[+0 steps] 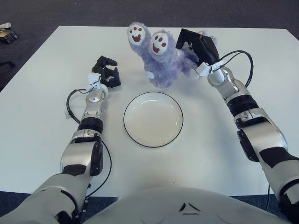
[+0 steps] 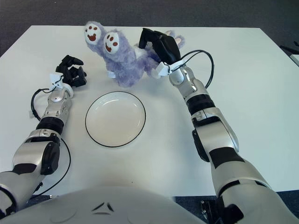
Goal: Put the doll into the plate.
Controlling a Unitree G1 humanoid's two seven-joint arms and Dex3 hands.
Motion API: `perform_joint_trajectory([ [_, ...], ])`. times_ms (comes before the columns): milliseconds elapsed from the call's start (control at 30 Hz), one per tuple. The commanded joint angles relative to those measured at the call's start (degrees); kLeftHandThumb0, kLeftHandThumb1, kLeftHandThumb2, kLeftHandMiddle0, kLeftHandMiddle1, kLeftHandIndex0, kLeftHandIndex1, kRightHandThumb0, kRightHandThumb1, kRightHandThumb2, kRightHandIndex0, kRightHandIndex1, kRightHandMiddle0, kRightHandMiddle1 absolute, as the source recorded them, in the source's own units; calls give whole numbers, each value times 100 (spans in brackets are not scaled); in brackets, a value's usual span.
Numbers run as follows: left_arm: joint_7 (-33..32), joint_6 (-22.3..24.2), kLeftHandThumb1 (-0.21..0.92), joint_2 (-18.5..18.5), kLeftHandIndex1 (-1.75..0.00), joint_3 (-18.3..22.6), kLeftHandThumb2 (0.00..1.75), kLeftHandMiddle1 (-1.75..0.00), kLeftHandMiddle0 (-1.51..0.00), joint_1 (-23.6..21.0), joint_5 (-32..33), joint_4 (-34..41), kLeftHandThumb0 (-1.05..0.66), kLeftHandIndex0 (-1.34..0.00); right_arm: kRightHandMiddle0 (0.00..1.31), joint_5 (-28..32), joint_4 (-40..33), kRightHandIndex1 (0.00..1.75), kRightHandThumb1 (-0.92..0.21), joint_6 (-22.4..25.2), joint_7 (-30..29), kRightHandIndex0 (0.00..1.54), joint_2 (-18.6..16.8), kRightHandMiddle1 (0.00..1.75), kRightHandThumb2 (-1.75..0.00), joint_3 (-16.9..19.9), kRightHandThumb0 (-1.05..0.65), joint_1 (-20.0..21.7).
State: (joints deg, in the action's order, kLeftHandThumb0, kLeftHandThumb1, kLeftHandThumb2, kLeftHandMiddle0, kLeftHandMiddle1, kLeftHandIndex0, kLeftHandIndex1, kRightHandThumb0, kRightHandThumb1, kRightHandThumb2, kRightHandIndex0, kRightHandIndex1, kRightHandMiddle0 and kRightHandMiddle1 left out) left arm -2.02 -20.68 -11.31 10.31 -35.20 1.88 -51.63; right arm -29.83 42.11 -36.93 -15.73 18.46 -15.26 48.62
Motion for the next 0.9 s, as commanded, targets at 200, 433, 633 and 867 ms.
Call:
perform_joint_trajectory([
  [200, 88, 216, 32, 115, -175, -48, 133, -175, -50, 238, 38, -135, -1, -49, 62, 126, -520, 169, -1, 83, 162, 84, -25, 175, -165, 163, 0, -137],
  [433, 156, 213, 33, 176, -175, -44, 131, -175, -49, 281, 97, -68, -1, -48, 62, 159, -1017, 174, -2, 227, 328, 81, -72, 175, -166, 206, 0, -406],
  [633, 294, 193, 33, 233, -175, -39, 131, -175, -49, 367, 213, 92, -1, -48, 64, 270, -1552, 170, 2, 531, 607, 86, -188, 175, -168, 239, 0, -730],
  [867, 420, 208, 34, 242, -175, -60, 130, -175, -49, 451, 258, 247, -1, -47, 63, 809, -1990, 161, 1, 817, 1314, 90, -288, 175, -165, 288, 0, -1011],
])
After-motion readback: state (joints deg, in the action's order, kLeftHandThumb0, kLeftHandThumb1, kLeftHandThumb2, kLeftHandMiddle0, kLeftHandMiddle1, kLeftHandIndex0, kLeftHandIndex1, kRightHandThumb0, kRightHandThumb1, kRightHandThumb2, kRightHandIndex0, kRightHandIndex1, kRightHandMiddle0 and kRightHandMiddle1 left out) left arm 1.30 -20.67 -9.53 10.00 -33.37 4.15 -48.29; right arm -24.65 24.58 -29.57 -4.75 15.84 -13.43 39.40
